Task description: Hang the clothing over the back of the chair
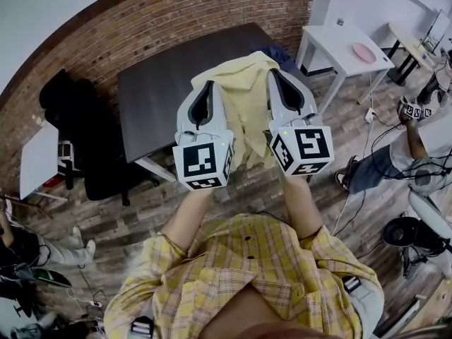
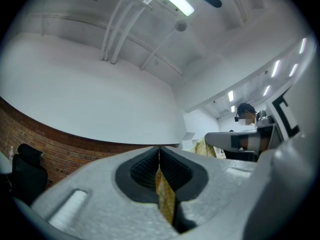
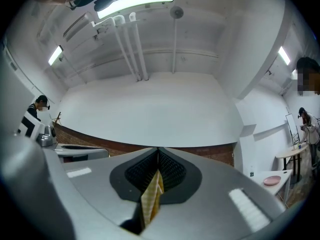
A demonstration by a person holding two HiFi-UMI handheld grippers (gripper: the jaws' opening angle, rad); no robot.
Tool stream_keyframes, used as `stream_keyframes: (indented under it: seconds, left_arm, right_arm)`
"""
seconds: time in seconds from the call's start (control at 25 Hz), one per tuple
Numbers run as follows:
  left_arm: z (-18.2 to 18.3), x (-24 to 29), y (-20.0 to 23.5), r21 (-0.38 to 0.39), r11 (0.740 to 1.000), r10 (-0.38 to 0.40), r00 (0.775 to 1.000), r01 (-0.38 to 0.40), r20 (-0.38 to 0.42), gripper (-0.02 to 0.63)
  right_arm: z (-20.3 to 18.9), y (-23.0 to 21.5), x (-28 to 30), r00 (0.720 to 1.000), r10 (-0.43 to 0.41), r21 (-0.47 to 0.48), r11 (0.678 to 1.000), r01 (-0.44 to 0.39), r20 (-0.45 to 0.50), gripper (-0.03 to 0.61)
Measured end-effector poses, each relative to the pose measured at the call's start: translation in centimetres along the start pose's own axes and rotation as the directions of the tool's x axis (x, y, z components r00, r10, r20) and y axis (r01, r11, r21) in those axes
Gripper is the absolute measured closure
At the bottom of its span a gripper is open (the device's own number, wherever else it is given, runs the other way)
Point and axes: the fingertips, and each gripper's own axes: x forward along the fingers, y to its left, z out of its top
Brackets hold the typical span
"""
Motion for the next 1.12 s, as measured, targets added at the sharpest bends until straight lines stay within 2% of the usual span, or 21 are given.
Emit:
stream_keyframes:
  seconds: [0.32,0.6,1.12]
  left_arm:
    - [1.8,2.2,0.9,0.034,0.999,0.017,1.000,-0.018,0.021,0.607]
    - [2.3,3.4,1.7,0.060,0.997,0.050,0.998,-0.052,0.031,0.607]
    - [0.8,7.3,4.1,0.022,0.994,0.109,0.994,-0.109,0.014,0.607]
  right_arm:
    - [2.0,-1.0,2.6,1.000,0.002,-0.033,0.999,-0.001,0.029,0.570]
    - [2.2,-1.3,4.6,0.999,-0.009,-0.049,0.999,0.011,0.033,0.571]
    - [0.6,-2.1,9.0,0.999,-0.004,-0.010,1.000,0.004,0.035,0.571]
